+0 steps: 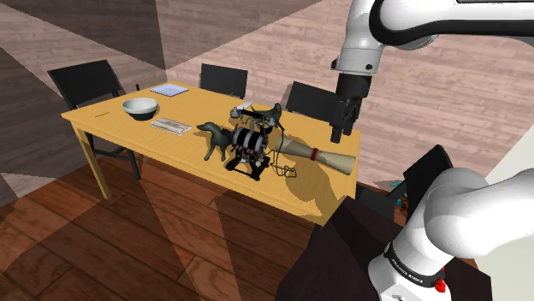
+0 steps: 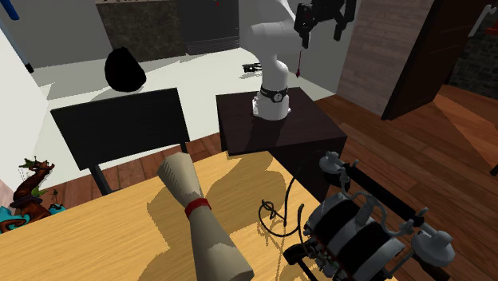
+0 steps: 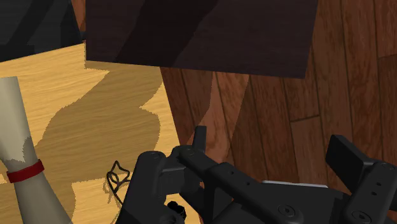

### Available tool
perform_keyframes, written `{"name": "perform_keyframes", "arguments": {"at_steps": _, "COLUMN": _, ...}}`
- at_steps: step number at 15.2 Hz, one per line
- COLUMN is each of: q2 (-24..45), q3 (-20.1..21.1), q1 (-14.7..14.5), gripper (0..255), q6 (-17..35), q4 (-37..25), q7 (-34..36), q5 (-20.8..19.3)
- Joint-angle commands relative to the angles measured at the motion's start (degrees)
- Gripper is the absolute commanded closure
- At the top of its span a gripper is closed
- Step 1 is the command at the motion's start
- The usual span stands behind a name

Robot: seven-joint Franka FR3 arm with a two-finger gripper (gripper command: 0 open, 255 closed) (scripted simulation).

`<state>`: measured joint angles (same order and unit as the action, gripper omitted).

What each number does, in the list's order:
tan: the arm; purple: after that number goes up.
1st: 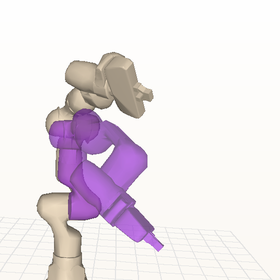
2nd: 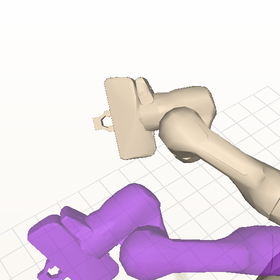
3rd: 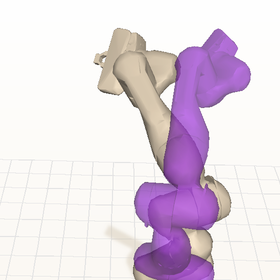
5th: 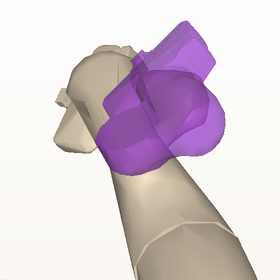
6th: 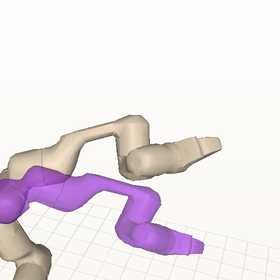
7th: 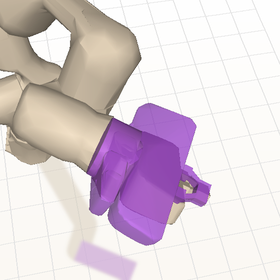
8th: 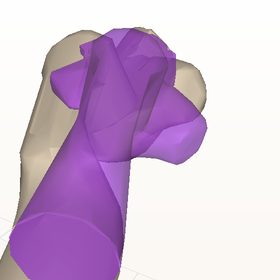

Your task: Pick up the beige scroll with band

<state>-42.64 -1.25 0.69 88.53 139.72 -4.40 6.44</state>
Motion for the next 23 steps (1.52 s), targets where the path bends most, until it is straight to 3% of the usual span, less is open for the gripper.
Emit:
{"name": "perform_keyframes", "arguments": {"at_steps": 1, "q2": 0.0, "q3": 0.0, "q1": 0.0, "gripper": 0, "q6": 0.0, "q4": 0.0, "q7": 0.0, "q5": 0.0}}
{"name": "perform_keyframes", "arguments": {"at_steps": 14, "q2": 12.4, "q3": -10.2, "q1": 5.1, "gripper": 0, "q6": 24.0, "q4": 7.2, "q7": -13.2, "q5": -8.0}}
{"name": "perform_keyframes", "arguments": {"at_steps": 23, "q2": 28.6, "q3": -17.8, "q1": 6.6, "gripper": 0, "q6": 40.3, "q4": 3.9, "q7": -23.4, "q5": -7.6}}
